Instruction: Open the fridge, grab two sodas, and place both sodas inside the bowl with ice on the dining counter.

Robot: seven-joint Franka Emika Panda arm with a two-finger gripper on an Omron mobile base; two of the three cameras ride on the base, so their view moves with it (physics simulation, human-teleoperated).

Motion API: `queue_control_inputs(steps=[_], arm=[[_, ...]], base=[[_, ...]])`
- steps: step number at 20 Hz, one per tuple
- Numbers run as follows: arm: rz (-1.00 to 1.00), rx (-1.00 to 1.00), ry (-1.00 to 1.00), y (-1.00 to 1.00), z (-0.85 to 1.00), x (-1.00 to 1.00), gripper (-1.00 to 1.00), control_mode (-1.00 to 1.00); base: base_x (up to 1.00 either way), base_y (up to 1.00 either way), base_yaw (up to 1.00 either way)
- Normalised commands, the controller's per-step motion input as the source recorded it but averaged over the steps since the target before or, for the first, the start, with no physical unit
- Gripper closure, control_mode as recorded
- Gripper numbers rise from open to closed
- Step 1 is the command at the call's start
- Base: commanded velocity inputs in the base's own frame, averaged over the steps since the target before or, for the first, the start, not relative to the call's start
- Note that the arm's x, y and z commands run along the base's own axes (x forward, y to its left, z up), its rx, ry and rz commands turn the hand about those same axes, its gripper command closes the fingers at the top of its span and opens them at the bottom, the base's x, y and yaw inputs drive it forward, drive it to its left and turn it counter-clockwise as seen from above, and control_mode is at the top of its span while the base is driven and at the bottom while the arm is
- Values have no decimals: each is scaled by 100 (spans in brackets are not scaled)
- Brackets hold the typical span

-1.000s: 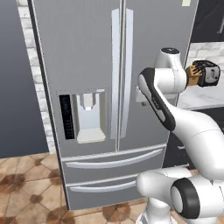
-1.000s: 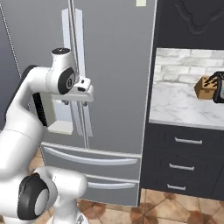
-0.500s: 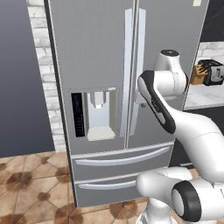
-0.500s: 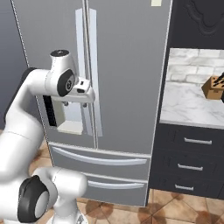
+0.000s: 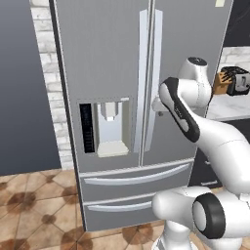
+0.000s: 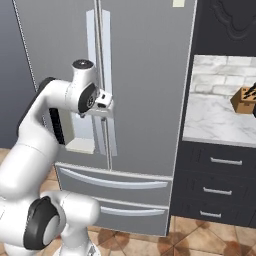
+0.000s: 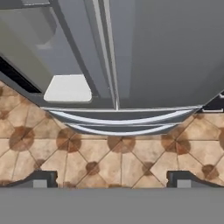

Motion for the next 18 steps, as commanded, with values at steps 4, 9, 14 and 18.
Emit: queue_control_inputs(steps=[4,9,14,18], arm=[[0,11,-24,3,27,33,-100,-100],[0,-5,-17,1,34,16,-100,-100],[-1,-3,-4,-2,-6,7,-100,-100],[2,3,-14,-12,5,26,-100,-100]], base=[[0,0,0],[0,0,0],[0,0,0],[0,0,0]])
